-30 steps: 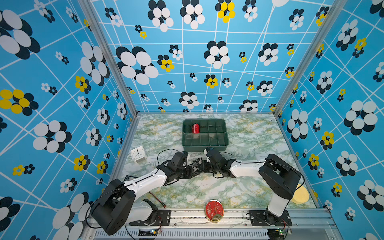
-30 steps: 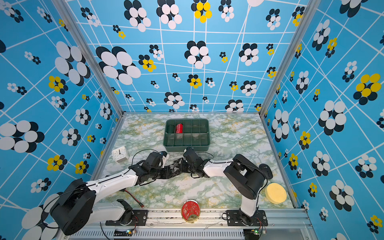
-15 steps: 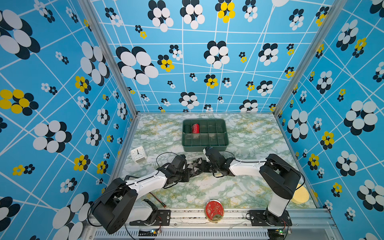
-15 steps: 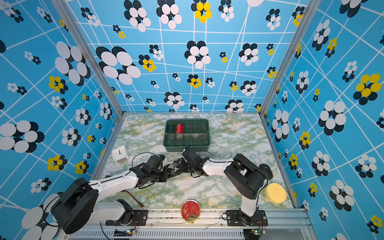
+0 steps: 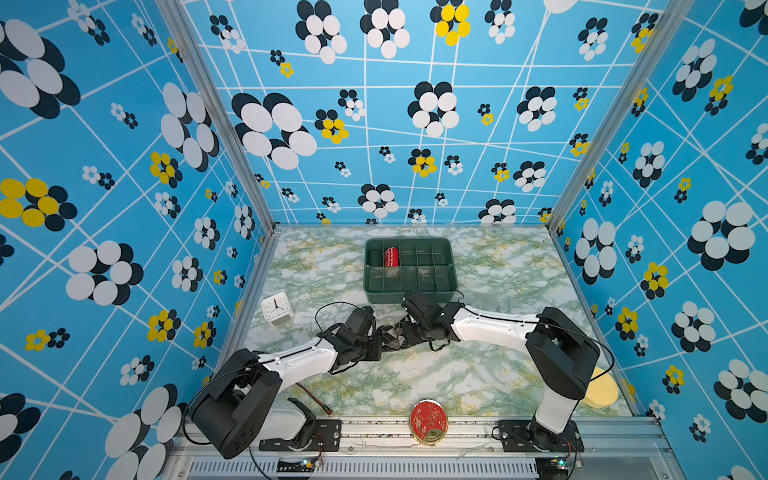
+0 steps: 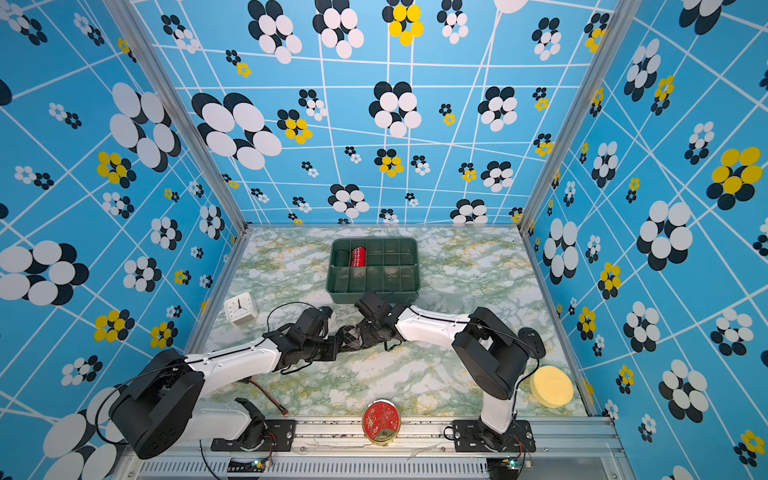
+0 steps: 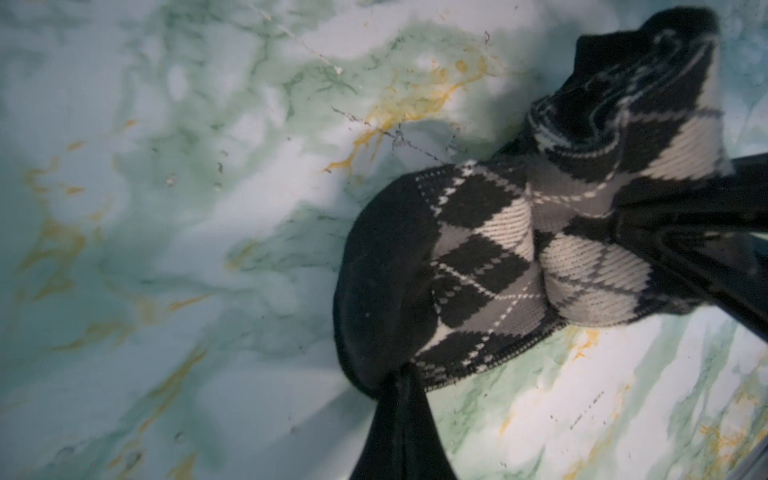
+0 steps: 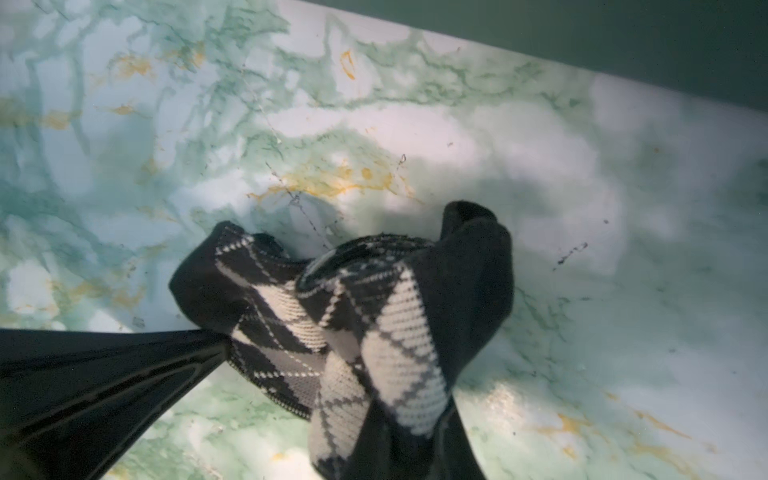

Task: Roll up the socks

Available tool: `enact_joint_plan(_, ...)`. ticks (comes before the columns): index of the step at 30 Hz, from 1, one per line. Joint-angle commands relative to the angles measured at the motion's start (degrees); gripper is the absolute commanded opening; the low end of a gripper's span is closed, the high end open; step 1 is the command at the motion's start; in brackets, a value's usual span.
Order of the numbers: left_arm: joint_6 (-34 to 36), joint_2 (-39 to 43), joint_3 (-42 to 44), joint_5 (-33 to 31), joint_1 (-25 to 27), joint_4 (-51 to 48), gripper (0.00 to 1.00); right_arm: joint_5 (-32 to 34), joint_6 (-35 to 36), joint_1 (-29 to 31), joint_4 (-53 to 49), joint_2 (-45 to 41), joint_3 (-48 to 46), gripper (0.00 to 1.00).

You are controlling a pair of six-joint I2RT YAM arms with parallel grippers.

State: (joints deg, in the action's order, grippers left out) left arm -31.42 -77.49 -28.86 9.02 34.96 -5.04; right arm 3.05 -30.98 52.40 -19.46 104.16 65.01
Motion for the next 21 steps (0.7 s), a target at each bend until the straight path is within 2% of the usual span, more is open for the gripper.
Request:
enact_joint_plan(1, 1.14, -1.37, 0.71, -0.10, 0.19, -3.14, 0.00, 6.05, 2.94, 1.77, -8.64, 2.67, 1.96, 0.04)
enact_joint_plan(5, 0.58, 0.49, -0.05, 3.29, 0.63, -1.12, 0.00, 8.21, 2.95, 3.15, -9.85, 3.62, 3.74, 0.02)
enact_joint_plan(15, -2.14, 7.84, -3.98, 6.23, 2.35, -0.47, 0.00, 11.34, 2.94, 4.47, -11.04, 2.36, 5.19, 0.02)
enact_joint_plan(21, -4.48, 4.98, -3.41, 5.84, 3.69, 5.93, 0.00, 11.80, 3.29, 5.73, -11.07, 2.28, 6.09, 0.03)
